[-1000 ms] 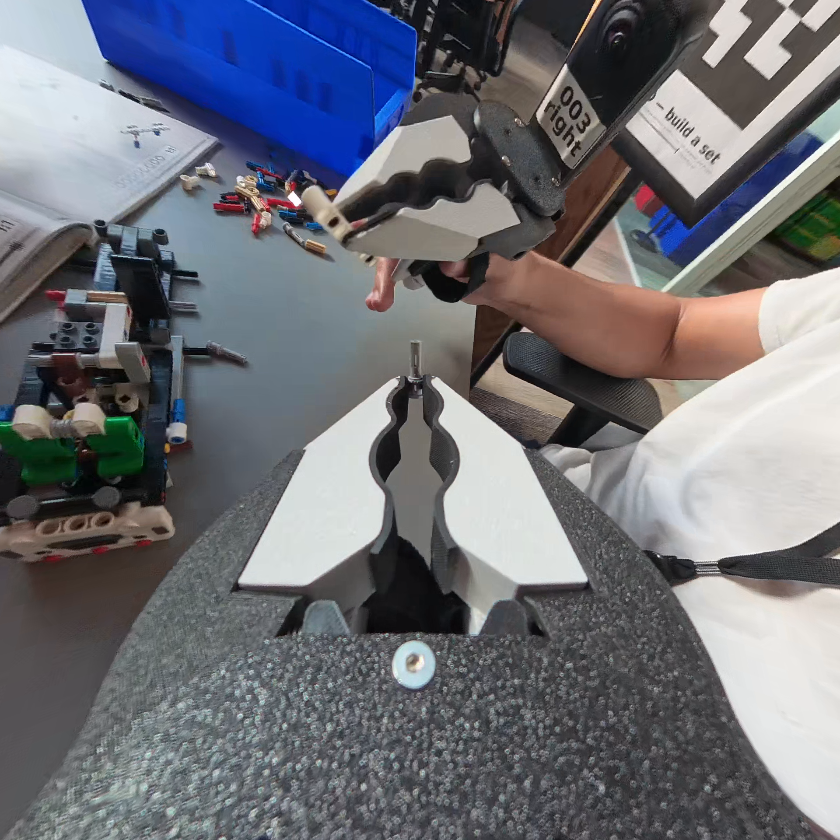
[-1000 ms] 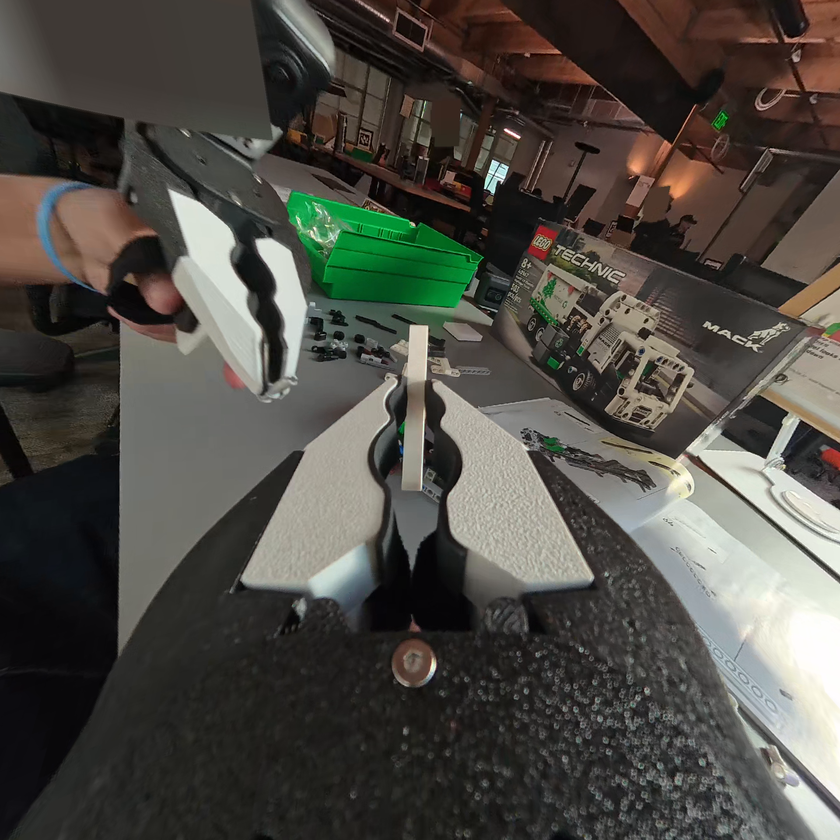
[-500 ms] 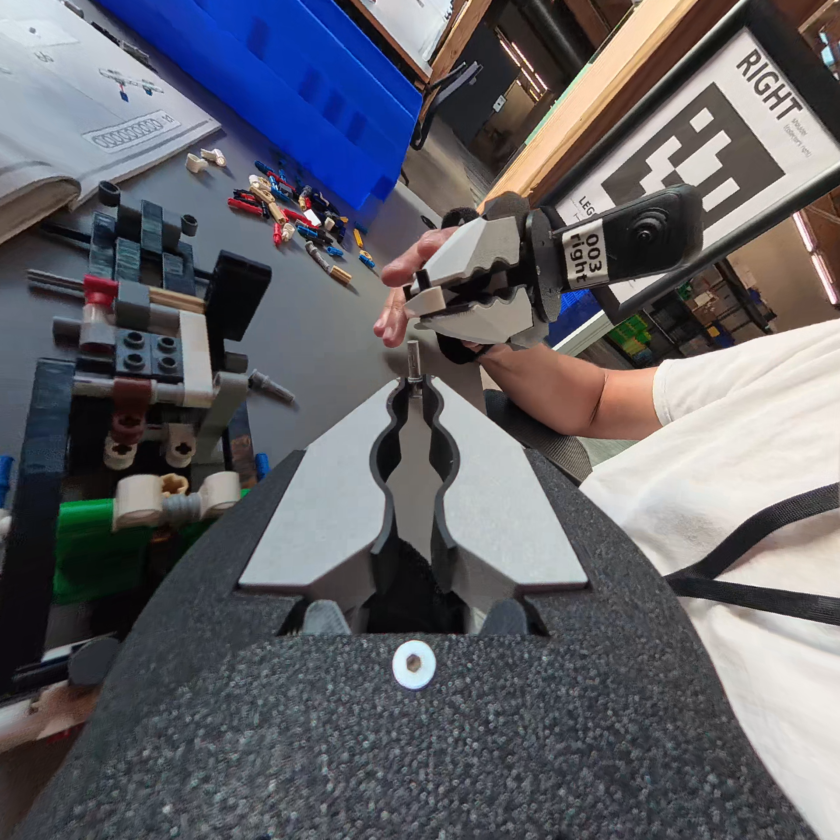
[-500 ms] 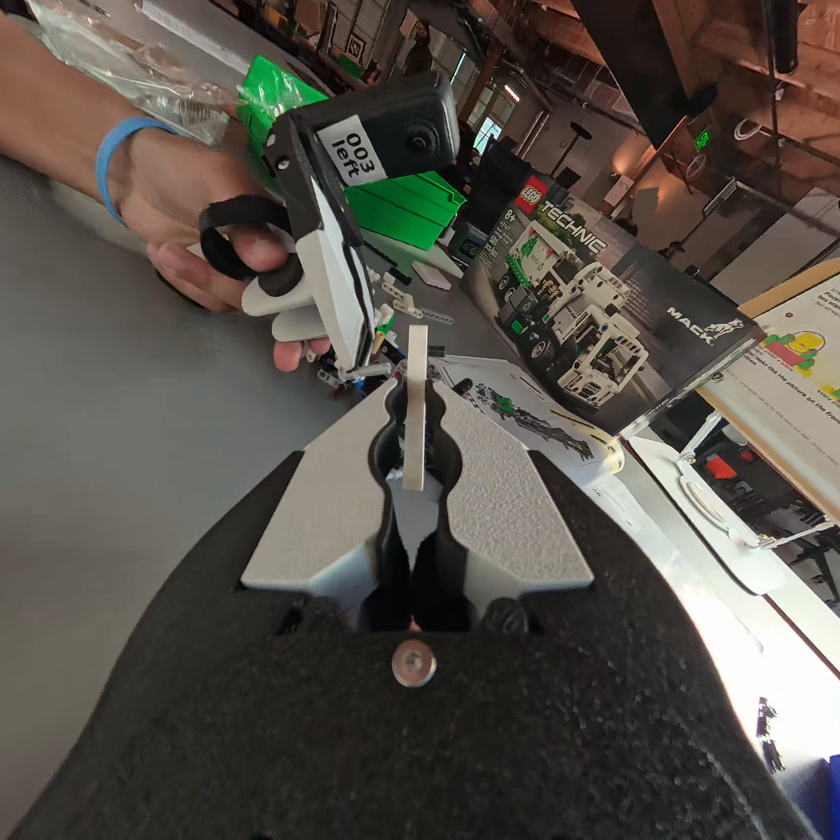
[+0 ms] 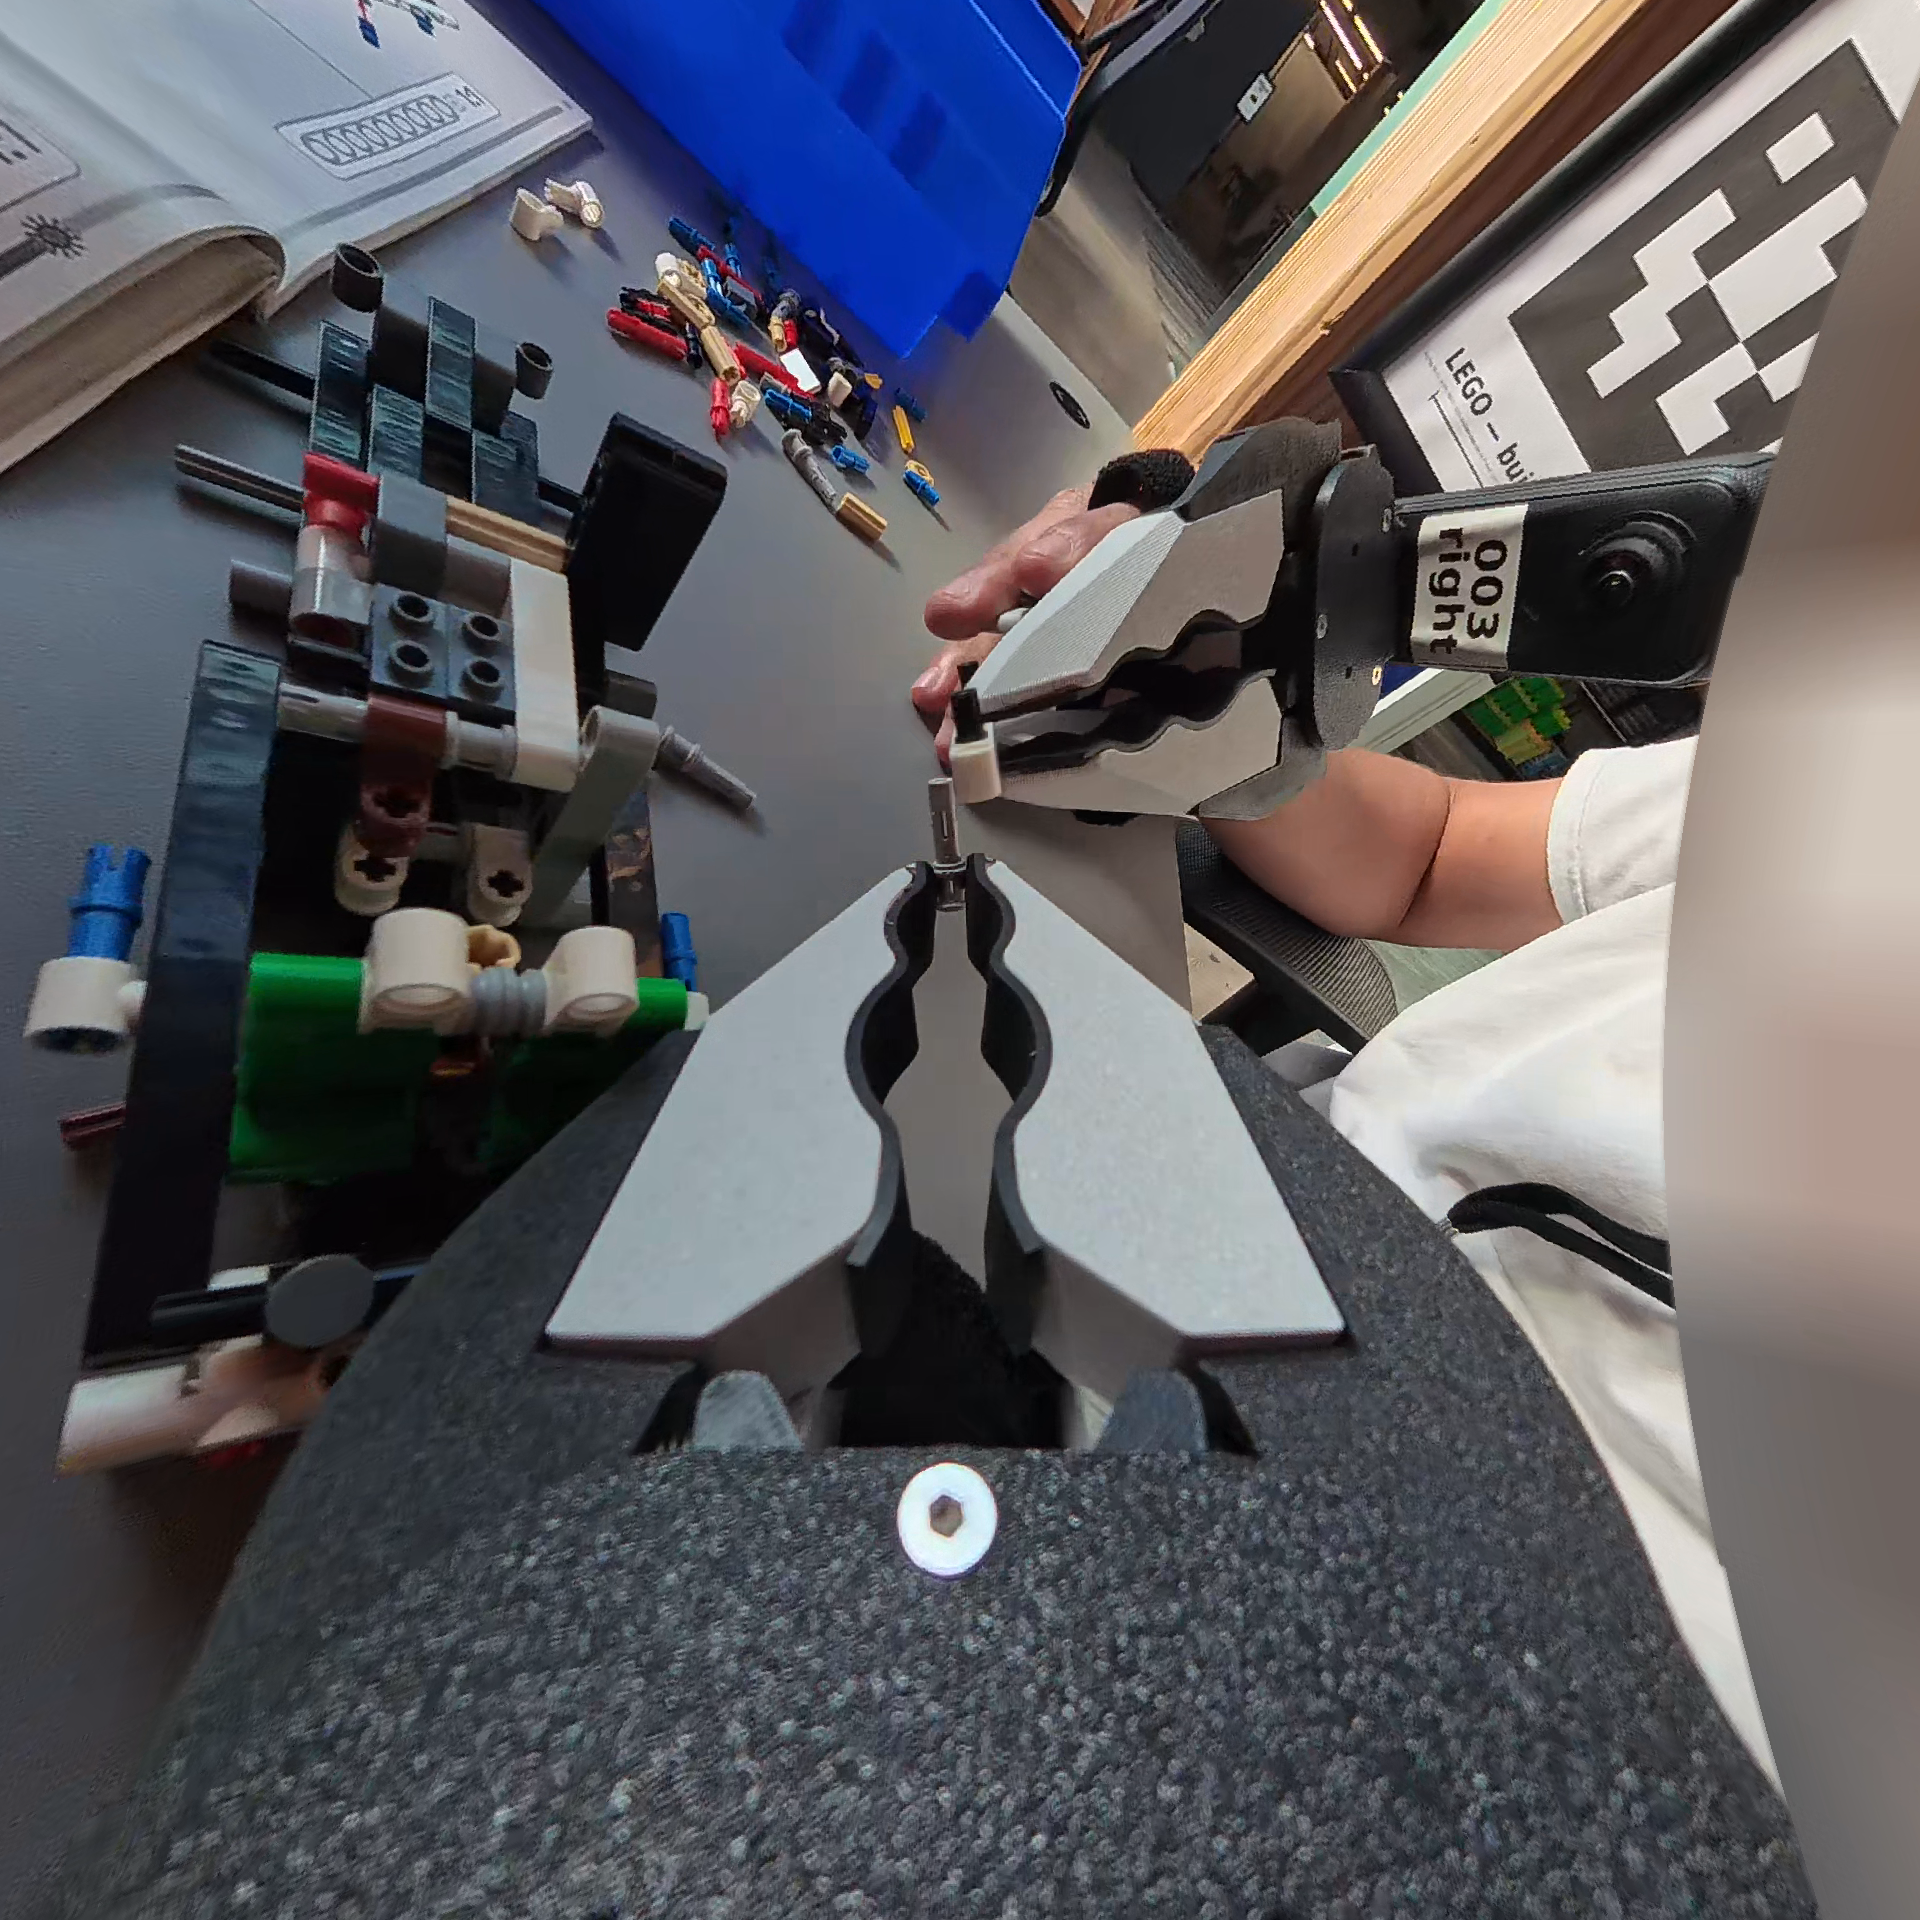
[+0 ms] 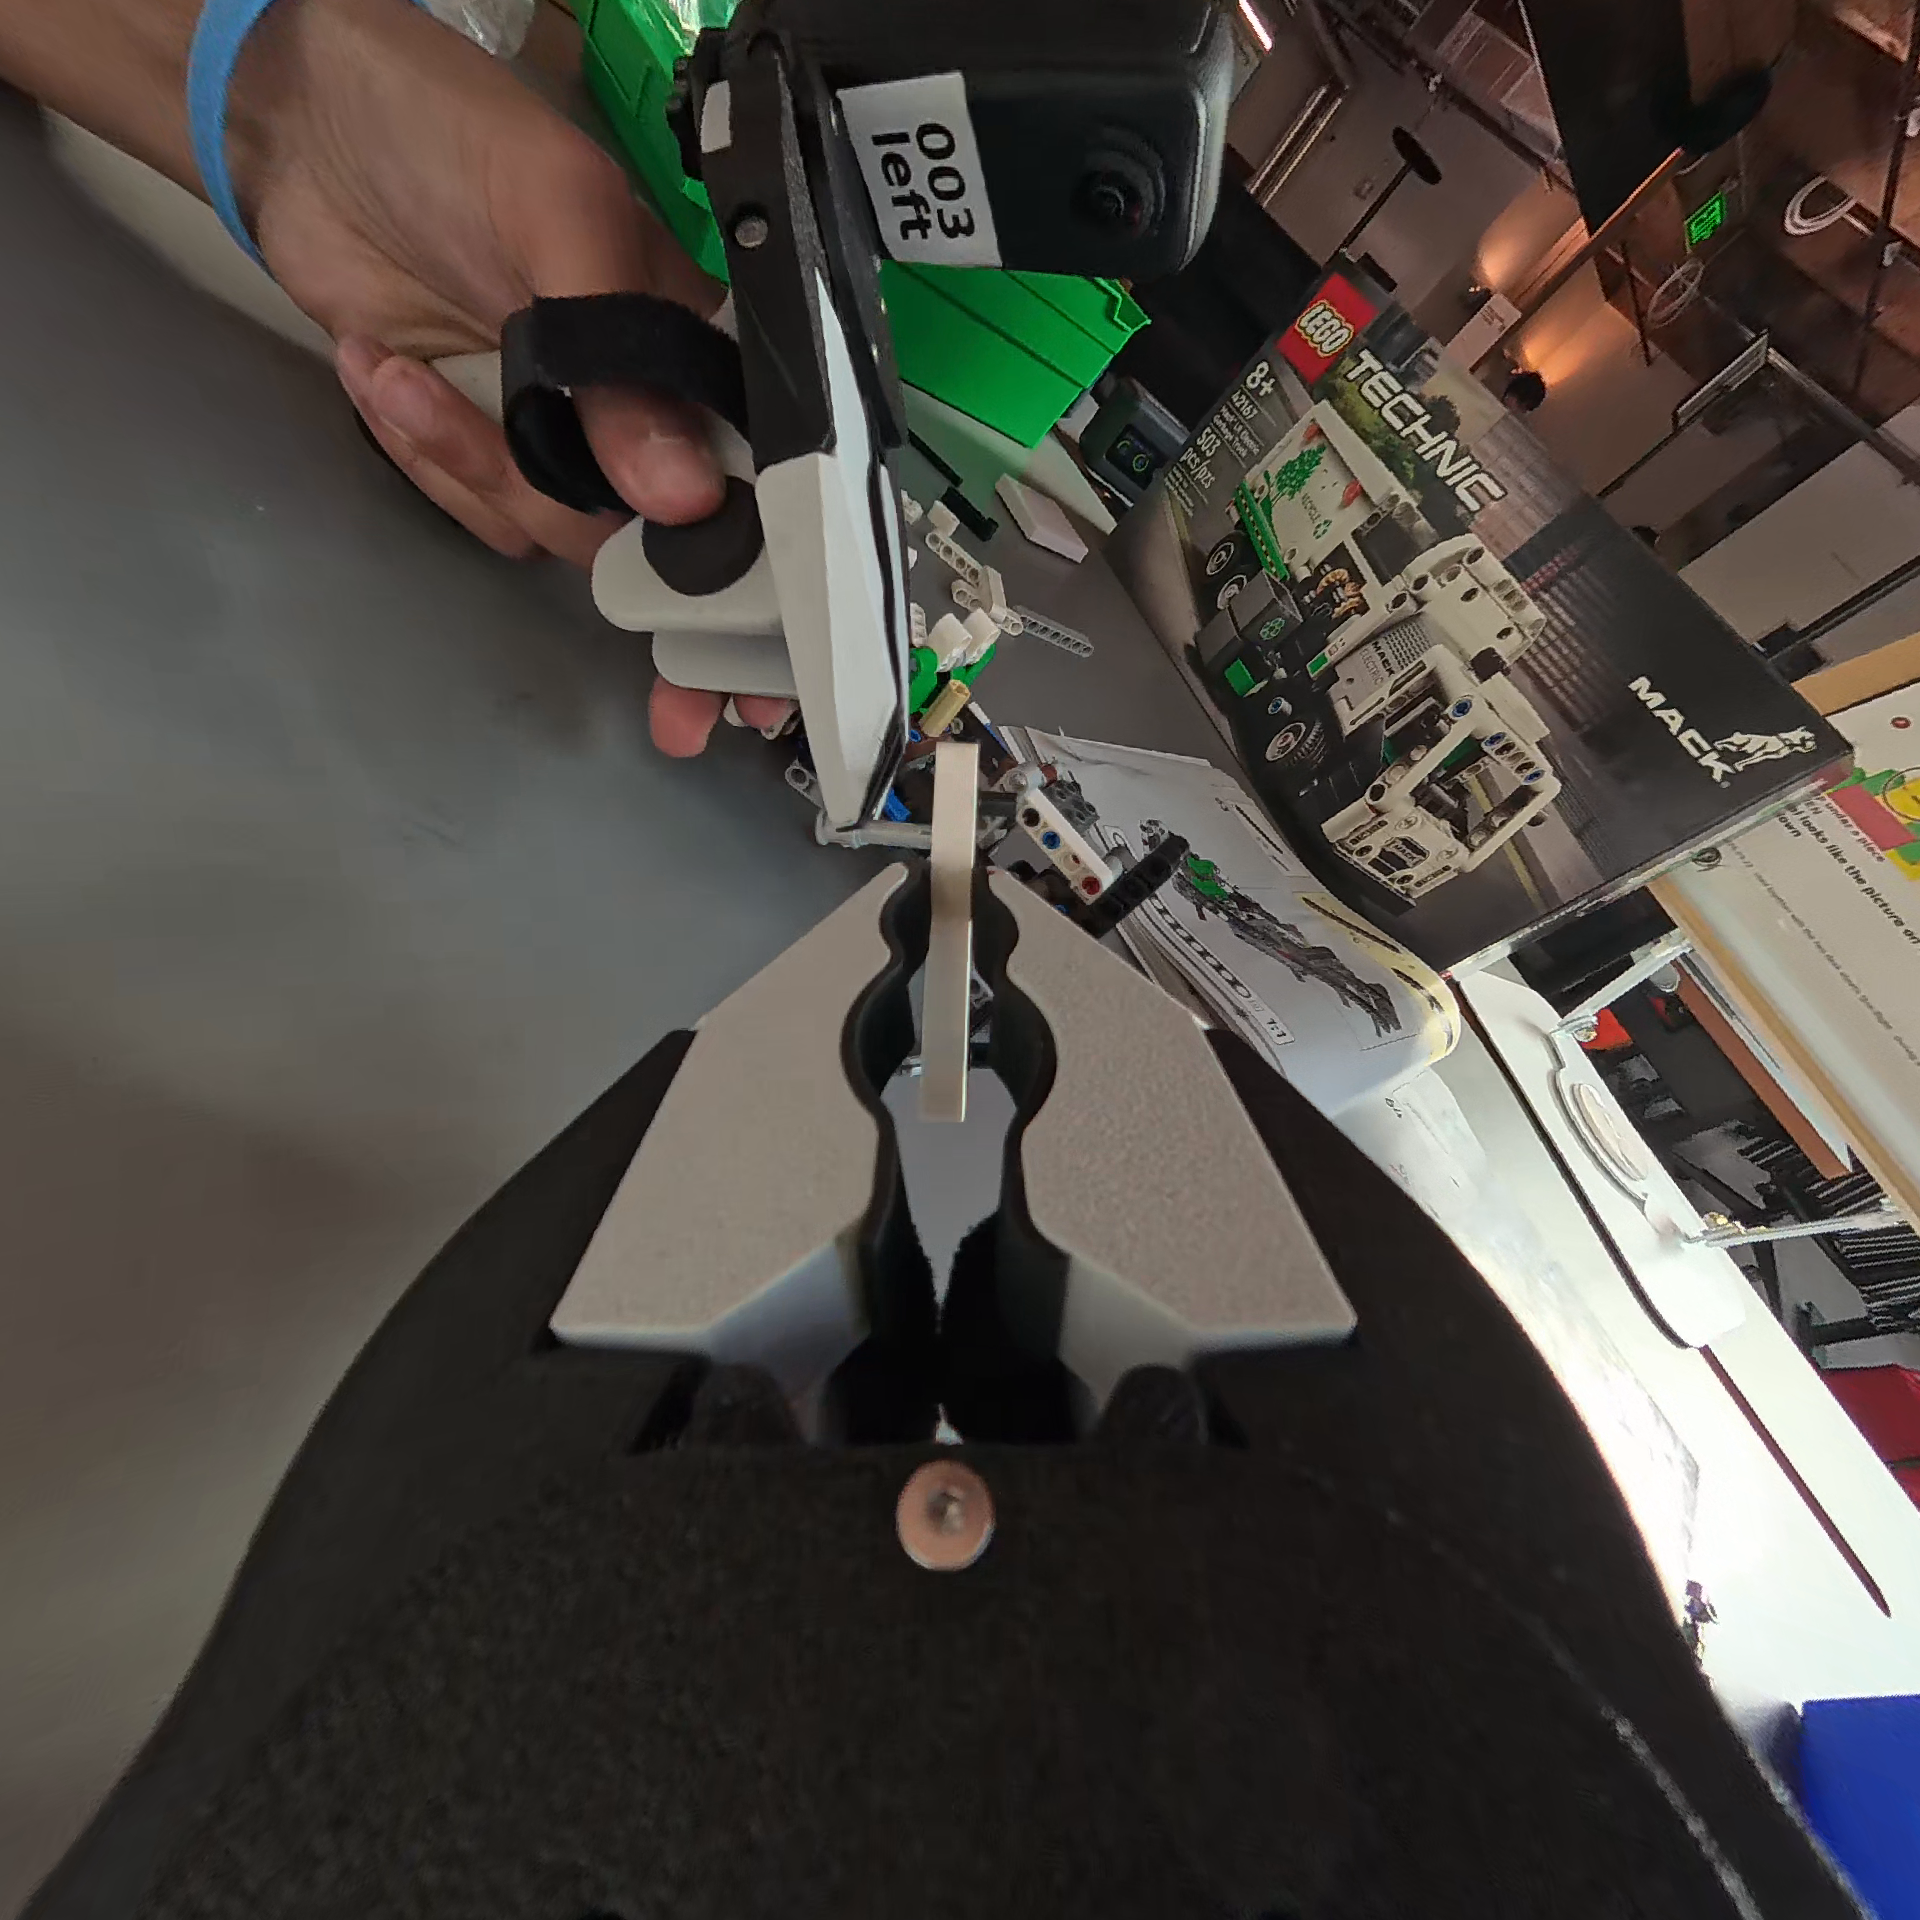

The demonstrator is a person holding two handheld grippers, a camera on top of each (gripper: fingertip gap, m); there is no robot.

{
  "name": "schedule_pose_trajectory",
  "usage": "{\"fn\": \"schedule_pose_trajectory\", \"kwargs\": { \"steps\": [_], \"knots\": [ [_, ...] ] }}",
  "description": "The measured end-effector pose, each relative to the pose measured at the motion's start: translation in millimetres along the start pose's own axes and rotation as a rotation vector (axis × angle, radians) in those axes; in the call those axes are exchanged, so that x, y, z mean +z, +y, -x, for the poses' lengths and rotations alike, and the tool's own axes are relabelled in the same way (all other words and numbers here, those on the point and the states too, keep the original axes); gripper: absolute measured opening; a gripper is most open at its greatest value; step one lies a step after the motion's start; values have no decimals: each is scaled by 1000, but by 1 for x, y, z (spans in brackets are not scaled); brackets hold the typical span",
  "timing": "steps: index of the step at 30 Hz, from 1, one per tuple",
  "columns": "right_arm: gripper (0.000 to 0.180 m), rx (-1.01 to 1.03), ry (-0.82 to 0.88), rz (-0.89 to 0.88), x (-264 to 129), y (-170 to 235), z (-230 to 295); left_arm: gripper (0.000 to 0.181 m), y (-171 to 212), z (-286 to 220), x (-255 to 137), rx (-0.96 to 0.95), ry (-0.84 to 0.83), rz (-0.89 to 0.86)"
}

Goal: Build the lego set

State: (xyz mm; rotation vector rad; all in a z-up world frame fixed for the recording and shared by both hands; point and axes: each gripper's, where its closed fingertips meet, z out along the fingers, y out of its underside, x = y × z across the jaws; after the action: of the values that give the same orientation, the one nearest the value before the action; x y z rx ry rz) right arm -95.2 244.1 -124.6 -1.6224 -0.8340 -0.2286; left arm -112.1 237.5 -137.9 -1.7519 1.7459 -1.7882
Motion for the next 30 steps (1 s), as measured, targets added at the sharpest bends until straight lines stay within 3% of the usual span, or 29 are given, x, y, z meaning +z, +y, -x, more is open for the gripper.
{"fn": "schedule_pose_trajectory", "kwargs": {
  "steps": [30],
  "knots": [
    [6, 31, 5, 82, 5, 8, 4, 3, 3, 2, 2, 3, -32, 14]
  ]
}}
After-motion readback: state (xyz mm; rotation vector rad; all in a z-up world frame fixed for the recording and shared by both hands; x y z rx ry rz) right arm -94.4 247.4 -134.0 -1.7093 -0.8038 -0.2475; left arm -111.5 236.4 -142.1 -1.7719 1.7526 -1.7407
